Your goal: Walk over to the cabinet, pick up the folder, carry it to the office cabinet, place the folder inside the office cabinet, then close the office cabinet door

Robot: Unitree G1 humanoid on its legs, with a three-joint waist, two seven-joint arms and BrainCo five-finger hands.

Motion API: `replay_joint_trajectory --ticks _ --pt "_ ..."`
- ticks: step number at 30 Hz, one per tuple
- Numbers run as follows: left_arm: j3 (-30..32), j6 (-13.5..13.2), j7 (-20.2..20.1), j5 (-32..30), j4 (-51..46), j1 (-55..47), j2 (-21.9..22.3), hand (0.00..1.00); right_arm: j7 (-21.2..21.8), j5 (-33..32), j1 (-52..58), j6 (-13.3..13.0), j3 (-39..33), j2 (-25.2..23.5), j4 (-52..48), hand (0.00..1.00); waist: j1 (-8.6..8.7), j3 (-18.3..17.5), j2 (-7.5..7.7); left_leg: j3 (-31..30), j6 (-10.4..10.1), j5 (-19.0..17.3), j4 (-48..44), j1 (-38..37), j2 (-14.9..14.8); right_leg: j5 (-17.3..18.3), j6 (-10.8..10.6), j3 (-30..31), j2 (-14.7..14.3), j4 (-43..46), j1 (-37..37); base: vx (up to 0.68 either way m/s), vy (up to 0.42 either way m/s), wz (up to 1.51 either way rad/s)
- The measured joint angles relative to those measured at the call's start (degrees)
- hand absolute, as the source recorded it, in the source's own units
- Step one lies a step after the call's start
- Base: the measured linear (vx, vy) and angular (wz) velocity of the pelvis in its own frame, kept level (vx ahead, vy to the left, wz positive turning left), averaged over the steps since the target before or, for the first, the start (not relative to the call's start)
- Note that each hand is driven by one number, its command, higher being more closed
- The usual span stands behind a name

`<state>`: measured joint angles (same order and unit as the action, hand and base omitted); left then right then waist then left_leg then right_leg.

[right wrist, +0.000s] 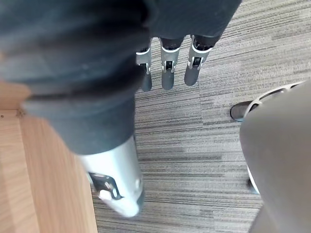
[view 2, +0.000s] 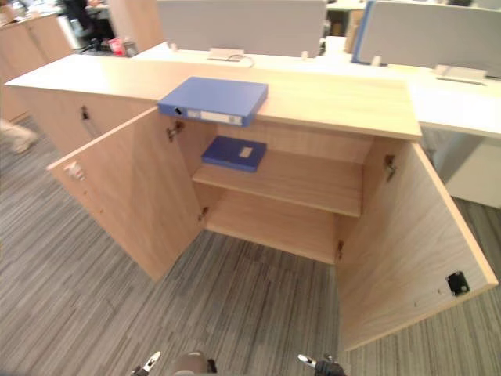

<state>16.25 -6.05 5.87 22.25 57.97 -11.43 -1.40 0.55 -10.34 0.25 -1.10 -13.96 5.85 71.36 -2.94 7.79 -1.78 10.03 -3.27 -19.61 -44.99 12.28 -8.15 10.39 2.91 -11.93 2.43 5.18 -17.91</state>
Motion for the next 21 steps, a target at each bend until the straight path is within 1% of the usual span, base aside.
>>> replay_joint_trajectory --ticks 1,2,3,4,5,6,9,10,11,12,13,14,15,16,17,18,19,20,21 --pt "-0.2 0.0 -0.1 -0.1 0.0 0.0 0.0 0.00 0.0 0.2 0.0 0.0 0.0 0.0 0.0 0.00 -0.01 0.1 -0.01 -1.8 0.0 0.6 3.6 0.6 0.7 0.4 -0.6 0.1 0.8 0.3 -0.4 0.29 0.225 -1.05" --pt "-0.4 0.0 -0.1 -0.1 0.0 -0.2 0.0 0.00 0.0 0.3 0.0 0.0 0.1 0.0 -0.1 0.00 -0.09 0.2 -0.20 -7.1 -0.7 3.8 12.4 0.8 2.4 2.0 -3.3 0.7 2.3 0.8 -1.2 0.32 0.276 -0.86" --pt "-0.7 0.0 -0.3 -0.1 0.1 -0.3 -0.1 0.00 -0.2 0.2 0.4 -0.1 0.1 0.1 -0.7 0.00 -0.08 0.1 -0.55 -9.7 0.3 12.6 16.0 0.3 3.5 3.8 -6.2 1.7 3.4 0.9 -2.6 0.40 0.324 -0.68" --pt "-0.7 0.0 -0.5 -0.3 0.4 0.0 -1.1 0.00 -0.3 0.1 0.5 -0.2 0.4 -0.7 -0.9 0.00 0.10 0.1 0.18 -9.2 0.3 12.4 16.0 -0.4 4.7 4.1 -6.7 1.7 4.8 0.8 -2.9 0.34 0.272 -0.27" --pt "-1.1 -0.3 -0.6 -0.5 0.3 0.8 -1.9 0.00 -0.2 0.2 -0.1 -0.2 1.9 -1.3 -0.9 0.00 0.36 0.1 1.47 -9.7 0.3 12.4 16.5 -0.5 6.2 3.5 -5.9 1.7 5.8 1.1 -1.8 0.29 0.281 -0.03" --pt "-1.3 -0.5 -0.6 -0.5 0.7 2.2 -2.3 0.00 -0.2 0.2 -1.0 -0.2 2.3 -1.9 -0.7 0.00 0.03 0.9 2.09 -11.6 0.5 12.1 15.2 0.0 7.3 2.5 -5.5 2.1 6.3 1.3 -1.3 0.15 0.189 -0.07" --pt "-1.3 -0.5 -0.7 -0.5 1.3 2.6 -2.4 0.00 -0.2 -0.3 -2.3 -0.4 2.7 -2.5 -0.4 0.00 -0.44 1.1 2.02 -12.0 1.2 11.7 15.1 -0.6 7.9 -0.9 -7.3 3.6 7.2 0.4 -1.4 0.14 0.195 -0.24" --pt "-1.3 -0.5 -0.7 -0.5 1.5 2.2 -2.4 0.00 -0.2 -1.1 -3.0 -0.4 2.7 -2.6 0.1 0.00 -0.61 1.0 2.05 -11.0 1.6 11.9 17.0 -2.1 7.9 -2.5 -7.8 4.7 7.7 0.2 -1.3 0.13 0.189 -0.42" --pt "-1.6 -0.4 -0.7 -0.5 2.3 2.1 -2.5 0.00 -0.1 -1.8 -3.1 -0.6 2.8 -2.7 0.2 0.00 -0.69 0.7 1.75 -10.2 2.3 12.4 19.8 -4.0 8.1 -3.9 -8.5 5.4 8.3 0.0 -1.2 0.11 0.175 -0.48" --pt "-1.7 -0.4 -0.6 -0.4 2.4 1.8 -2.6 0.00 -0.1 -2.0 -3.1 -0.6 2.8 -2.7 0.3 0.00 -0.66 0.4 1.61 -10.0 2.7 12.7 21.4 -5.0 8.3 -4.5 -9.0 5.7 8.9 0.1 -1.0 0.06 0.113 -0.49" --pt "-2.2 -0.3 -0.6 -0.5 2.4 1.4 -2.8 0.00 0.0 -1.9 -2.7 -0.5 2.8 -2.6 0.4 0.00 -0.58 -0.7 1.88 -9.4 3.2 14.3 25.8 -7.0 9.5 -5.2 -9.8 6.1 10.2 0.4 -0.2 0.05 0.101 -0.56" --pt "-2.8 -0.4 -0.6 -0.5 2.3 1.0 -2.7 0.00 0.0 -1.9 -2.1 -0.5 2.8 -2.3 0.5 0.00 -0.60 -1.8 1.62 -8.3 3.5 16.2 30.5 -8.9 10.5 -5.4 -9.9 6.6 11.7 1.5 1.6 0.05 0.099 -0.58" --pt "-3.1 -0.4 -0.6 -0.5 2.3 0.9 -2.6 0.00 0.1 -1.8 -1.9 -0.5 2.8 -2.0 0.4 0.00 -0.53 -2.0 1.25 -7.8 3.8 17.0 32.7 -9.9 11.0 -5.5 -10.1 6.9 12.3 2.4 2.4 0.04 0.138 -0.68" --pt "-3.7 -0.4 -0.4 -1.4 2.3 0.4 -2.0 0.00 0.1 -1.4 -1.5 -0.4 2.8 -1.0 0.4 0.00 -0.55 -2.6 0.20 -7.8 4.0 18.3 37.6 -12.2 12.3 -5.5 -10.1 8.0 13.6 5.8 5.2 0.02 0.135 -0.53" --pt "-4.0 -0.4 -0.3 -1.8 2.2 0.2 -1.6 0.00 0.1 -0.9 -1.1 -0.3 2.8 -0.4 0.3 0.00 -0.56 -2.8 -0.36 -8.2 4.3 18.3 39.5 -13.3 12.8 -5.5 -10.1 8.3 14.0 8.4 6.5 0.02 0.189 -0.59" --pt "-4.5 -0.4 0.1 -2.5 2.1 -0.2 -1.0 0.00 0.2 0.0 -0.2 -0.1 2.6 0.7 0.1 0.00 -0.51 -3.2 -1.69 -9.7 4.3 18.4 42.6 -15.7 14.1 -5.5 -10.1 9.2 15.0 15.3 9.7 0.00 0.151 -0.37" --pt "-4.9 -0.4 0.2 -2.6 2.1 -0.3 -1.0 0.00 0.2 0.4 0.1 -0.1 1.9 1.1 -0.8 0.00 -0.34 -3.2 -2.00 -9.9 4.3 18.4 43.7 -16.5 14.7 -5.5 -10.1 9.3 15.7 19.2 11.5 -0.02 0.195 -0.29" --pt "-5.7 -0.5 0.3 -3.4 2.1 -0.3 -1.1 0.00 0.2 0.5 0.9 -0.2 1.8 1.2 -2.6 0.00 0.17 -3.3 -1.91 -10.0 4.5 18.5 44.9 -18.0 15.8 -5.6 -9.9 9.0 17.5 26.5 14.5 -0.04 0.172 0.00" --pt "-6.2 -0.6 0.3 -4.6 1.9 -0.4 -1.3 0.00 0.1 0.6 1.5 -0.4 1.7 1.2 -3.9 0.00 0.86 -3.3 -1.86 -9.7 4.9 18.8 45.6 -19.0 16.5 -5.8 -8.9 7.8 19.2 31.4 16.6 -0.03 0.150 0.14"
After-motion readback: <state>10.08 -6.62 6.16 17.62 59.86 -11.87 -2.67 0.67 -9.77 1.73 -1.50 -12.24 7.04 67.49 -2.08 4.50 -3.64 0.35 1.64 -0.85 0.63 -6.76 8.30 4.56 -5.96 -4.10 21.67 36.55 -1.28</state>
